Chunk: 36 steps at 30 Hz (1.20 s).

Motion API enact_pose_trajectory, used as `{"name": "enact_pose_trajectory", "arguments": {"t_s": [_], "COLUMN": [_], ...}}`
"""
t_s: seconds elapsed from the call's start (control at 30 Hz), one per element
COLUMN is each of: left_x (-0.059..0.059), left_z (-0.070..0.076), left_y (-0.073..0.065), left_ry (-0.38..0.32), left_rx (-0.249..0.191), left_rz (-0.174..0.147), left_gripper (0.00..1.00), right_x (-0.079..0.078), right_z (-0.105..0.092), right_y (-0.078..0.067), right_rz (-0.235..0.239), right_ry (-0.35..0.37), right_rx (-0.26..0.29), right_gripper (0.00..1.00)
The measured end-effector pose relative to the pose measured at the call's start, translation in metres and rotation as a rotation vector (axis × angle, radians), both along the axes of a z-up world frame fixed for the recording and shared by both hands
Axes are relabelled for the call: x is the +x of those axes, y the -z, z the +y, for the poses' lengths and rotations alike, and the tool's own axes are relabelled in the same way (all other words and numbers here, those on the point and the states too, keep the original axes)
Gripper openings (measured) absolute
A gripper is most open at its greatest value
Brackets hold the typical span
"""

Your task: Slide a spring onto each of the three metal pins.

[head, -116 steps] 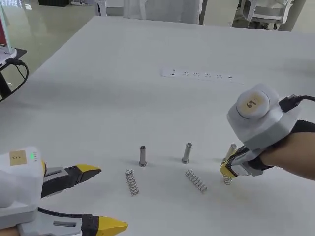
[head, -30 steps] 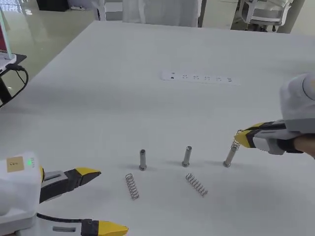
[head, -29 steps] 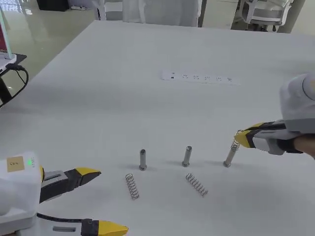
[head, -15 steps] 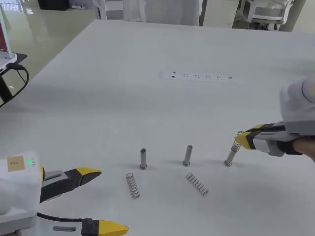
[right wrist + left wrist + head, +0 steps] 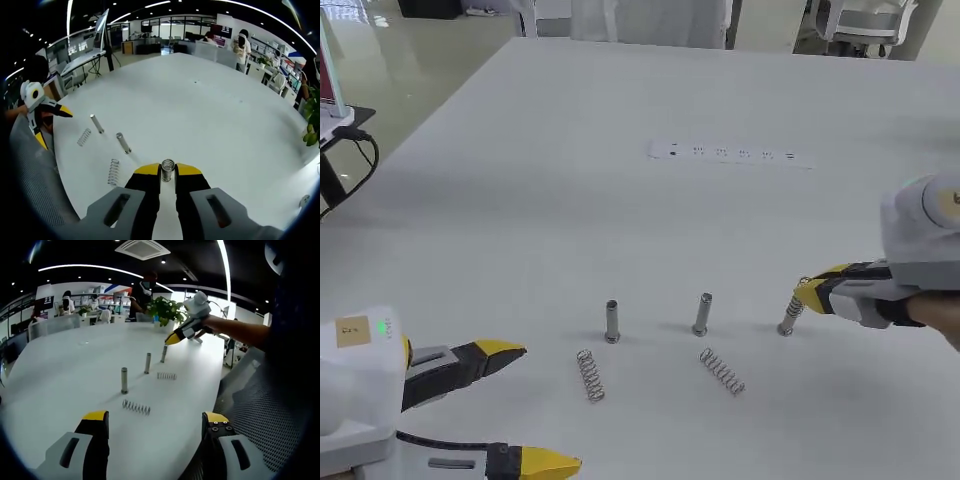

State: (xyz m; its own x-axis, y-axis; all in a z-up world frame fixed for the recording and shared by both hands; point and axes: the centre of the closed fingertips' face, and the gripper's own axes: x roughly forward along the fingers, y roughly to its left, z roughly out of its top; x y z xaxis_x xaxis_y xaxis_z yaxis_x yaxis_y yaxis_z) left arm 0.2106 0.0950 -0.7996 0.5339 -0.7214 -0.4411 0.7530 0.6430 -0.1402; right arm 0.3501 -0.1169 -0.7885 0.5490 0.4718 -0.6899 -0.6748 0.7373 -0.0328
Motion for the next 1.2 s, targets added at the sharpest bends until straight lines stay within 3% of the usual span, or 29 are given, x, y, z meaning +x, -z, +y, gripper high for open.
{"name": "enact_pose_trajectory", "arguments": {"t_s": [0.37, 0.83, 1.2], "left_x": [0.0, 0.0, 0.0], "left_z": [0.001, 0.001, 0.0], "left_y": [0.0, 0.002, 0.001], "left_ry": [-0.002, -0.002, 0.002], "left_rx": [0.0, 0.001, 0.002], "left_rz": [0.002, 0.003, 0.004], "left_gripper": [0.71, 0.71, 0.71], "right_x": [-0.001, -0.002, -0.01], "right_z": [0.0, -0.003, -0.01], "right_y": [0.019, 0.025, 0.04], "right_rz": [0.024, 0.04, 0.081], "right_ry": [-0.008, -0.013, -0.015], "right_rx": [-0.012, -0.024, -0.072], "right_gripper": [0.08, 0.08, 0.08]}}
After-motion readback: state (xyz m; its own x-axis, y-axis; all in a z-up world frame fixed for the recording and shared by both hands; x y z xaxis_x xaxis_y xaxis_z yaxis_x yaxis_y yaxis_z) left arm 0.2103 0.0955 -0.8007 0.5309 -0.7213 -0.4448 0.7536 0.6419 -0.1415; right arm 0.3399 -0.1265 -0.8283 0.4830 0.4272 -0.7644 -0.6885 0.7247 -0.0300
